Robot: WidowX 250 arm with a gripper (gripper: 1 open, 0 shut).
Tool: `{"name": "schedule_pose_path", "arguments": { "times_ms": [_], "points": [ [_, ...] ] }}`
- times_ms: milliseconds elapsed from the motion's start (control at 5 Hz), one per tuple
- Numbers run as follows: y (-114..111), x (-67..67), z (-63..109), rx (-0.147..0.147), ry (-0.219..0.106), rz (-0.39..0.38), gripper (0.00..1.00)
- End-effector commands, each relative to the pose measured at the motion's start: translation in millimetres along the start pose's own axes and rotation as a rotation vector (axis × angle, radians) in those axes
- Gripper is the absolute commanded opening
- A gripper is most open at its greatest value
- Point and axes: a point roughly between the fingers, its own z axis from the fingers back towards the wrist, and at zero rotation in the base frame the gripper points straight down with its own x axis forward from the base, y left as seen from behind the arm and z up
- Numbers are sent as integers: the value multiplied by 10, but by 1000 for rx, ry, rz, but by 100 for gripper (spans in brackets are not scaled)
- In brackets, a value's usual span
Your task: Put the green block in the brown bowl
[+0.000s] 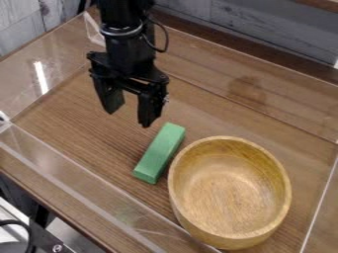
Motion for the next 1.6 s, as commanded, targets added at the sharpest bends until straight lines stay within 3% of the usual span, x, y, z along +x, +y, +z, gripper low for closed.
{"name": "schedule_pose_path", "arguments": {
  "times_ms": [0,1400],
  "points": [
    [-41,62,29,-1,-30,-5,100],
    [-78,131,-106,-35,-33,-12,100]
  ]
}}
